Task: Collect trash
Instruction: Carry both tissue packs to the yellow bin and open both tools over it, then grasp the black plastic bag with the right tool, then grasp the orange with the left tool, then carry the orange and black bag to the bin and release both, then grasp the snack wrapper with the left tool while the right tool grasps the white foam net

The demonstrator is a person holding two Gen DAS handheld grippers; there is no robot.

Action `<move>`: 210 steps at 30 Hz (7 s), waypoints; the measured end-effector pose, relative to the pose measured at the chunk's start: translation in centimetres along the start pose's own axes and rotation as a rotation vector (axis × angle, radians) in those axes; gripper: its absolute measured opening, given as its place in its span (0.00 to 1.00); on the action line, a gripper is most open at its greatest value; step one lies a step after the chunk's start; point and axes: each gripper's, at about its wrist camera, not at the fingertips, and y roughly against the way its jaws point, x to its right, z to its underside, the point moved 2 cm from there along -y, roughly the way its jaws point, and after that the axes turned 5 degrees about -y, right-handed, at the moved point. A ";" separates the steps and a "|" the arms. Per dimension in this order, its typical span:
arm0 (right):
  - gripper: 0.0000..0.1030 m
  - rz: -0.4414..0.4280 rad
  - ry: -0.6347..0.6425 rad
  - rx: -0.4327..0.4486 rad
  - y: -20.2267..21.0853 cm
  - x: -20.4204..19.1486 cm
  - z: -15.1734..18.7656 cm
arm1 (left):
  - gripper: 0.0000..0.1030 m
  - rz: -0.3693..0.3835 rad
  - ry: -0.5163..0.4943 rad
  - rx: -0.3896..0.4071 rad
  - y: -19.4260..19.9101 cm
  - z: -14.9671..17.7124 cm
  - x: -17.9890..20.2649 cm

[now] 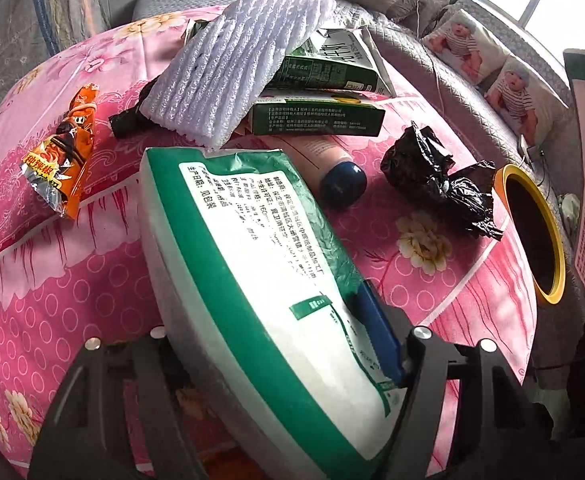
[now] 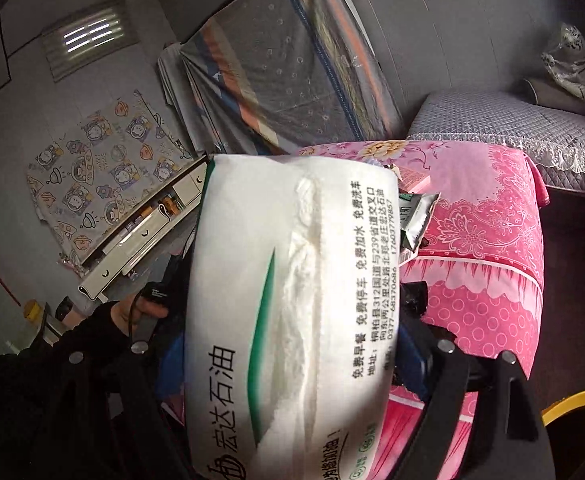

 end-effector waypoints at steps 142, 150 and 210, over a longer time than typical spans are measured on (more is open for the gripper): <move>0.28 0.102 -0.103 0.145 3.2 1.4 5.4 | 0.54 -0.266 0.021 0.718 19.7 5.9 10.1; 0.28 0.151 -0.121 0.209 6.9 2.2 6.0 | 0.54 -0.188 -0.091 0.754 20.6 2.8 16.3; 0.76 0.735 -0.692 0.376 19.8 21.1 20.0 | 0.92 0.128 -0.116 0.590 1.9 -10.6 26.1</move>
